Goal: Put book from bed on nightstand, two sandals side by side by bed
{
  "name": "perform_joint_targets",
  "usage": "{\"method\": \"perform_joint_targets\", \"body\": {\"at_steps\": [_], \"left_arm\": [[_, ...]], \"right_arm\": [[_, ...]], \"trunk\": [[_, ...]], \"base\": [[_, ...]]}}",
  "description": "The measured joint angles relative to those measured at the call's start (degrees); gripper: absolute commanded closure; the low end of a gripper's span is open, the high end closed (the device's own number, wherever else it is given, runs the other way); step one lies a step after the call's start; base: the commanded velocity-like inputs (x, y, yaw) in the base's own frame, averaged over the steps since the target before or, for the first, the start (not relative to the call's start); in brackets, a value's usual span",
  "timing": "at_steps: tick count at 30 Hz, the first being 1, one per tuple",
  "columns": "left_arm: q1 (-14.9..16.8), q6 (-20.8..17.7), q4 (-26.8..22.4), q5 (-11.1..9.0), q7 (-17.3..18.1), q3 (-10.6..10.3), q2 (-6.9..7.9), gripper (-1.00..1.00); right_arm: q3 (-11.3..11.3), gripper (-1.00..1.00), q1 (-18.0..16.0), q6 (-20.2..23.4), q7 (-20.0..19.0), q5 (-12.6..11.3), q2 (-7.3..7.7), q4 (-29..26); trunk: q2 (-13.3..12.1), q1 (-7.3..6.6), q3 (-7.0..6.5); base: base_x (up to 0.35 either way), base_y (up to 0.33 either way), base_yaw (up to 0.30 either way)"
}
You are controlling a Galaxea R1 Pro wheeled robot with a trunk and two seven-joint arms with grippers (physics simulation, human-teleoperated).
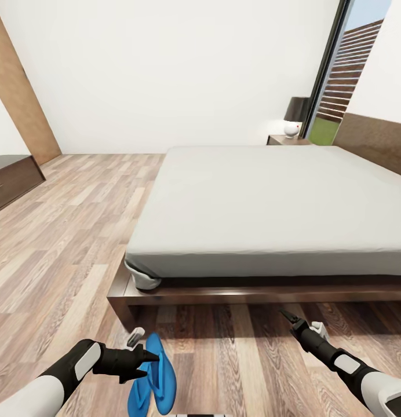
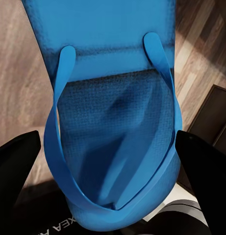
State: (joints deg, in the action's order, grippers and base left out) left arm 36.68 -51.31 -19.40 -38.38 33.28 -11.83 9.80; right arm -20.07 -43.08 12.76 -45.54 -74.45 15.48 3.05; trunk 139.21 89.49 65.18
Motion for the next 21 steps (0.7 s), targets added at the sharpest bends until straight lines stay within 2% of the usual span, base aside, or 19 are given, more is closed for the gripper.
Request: {"method": "perform_joint_targets", "body": {"at_steps": [8,21], "left_arm": [[0.02,-0.01,0.00,-0.01,-0.08,0.00,0.00,1.00],[0.01,-0.01,-0.01,0.01,-0.07,-0.08,0.13,1.00]], "right_arm": [[-0.05,-1.00,0.00,0.02,0.20,0.09,0.00,-0.01],[0.00,-1.00,0.01,-0.06,-0.10,0.11,-0.14,-0.01]], "trunk": [[0.00,0.00,0.00],[0.00,0.00,0.00]], "base": [[0.000,-0.075,0.000],[0.000,-0.006,0.000]]}}
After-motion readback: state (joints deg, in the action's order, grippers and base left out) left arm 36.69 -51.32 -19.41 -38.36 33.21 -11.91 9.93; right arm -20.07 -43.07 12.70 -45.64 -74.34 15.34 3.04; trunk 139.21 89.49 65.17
